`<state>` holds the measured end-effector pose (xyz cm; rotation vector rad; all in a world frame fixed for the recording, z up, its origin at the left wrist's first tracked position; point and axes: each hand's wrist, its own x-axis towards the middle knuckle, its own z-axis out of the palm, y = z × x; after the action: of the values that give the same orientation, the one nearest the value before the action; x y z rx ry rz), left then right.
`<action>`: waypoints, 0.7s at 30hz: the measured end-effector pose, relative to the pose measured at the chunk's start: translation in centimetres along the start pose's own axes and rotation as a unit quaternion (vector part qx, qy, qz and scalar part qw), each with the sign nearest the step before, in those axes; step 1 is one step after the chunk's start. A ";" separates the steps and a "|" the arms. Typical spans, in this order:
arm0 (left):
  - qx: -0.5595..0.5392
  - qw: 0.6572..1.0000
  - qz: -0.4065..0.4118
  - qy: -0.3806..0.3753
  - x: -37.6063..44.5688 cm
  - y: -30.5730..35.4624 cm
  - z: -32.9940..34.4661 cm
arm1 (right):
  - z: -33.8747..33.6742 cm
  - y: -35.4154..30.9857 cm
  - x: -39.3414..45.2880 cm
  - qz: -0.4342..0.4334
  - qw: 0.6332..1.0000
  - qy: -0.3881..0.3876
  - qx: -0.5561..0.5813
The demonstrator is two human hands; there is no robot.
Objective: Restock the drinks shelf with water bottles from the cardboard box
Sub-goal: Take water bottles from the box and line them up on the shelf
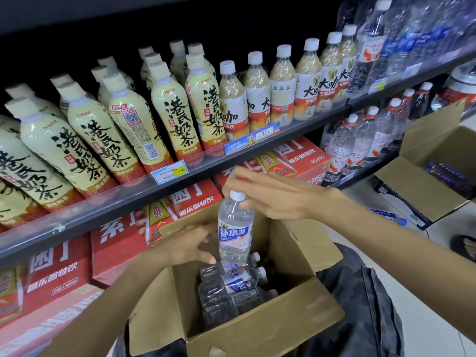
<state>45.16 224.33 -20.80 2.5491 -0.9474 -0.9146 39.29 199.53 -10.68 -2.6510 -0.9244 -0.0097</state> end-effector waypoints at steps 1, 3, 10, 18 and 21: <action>0.025 1.000 -0.004 -0.001 -0.2 0.1 -0.4 | -0.5 0.0 0.1 0.000 1.000 0.005 0.018; 0.065 0.998 -0.013 -0.003 -0.3 0.2 -0.8 | -1.3 0.3 0.2 0.011 0.997 0.014 0.072; 0.164 0.979 -0.074 -0.097 1.9 -0.1 3.6 | -1.0 1.3 -0.6 0.043 0.949 0.128 0.284; 0.177 0.974 -0.054 -0.127 5.2 -0.2 9.6 | 0.4 2.2 -3.8 0.060 0.909 0.162 0.380; 0.200 0.969 -0.059 -0.129 6.4 -0.8 11.0 | 0.9 2.6 -5.7 0.091 0.895 0.166 0.404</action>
<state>42.17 220.39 -32.57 2.8952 -1.1676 -1.2221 36.24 194.48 -12.95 -1.8591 -0.4201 -0.0267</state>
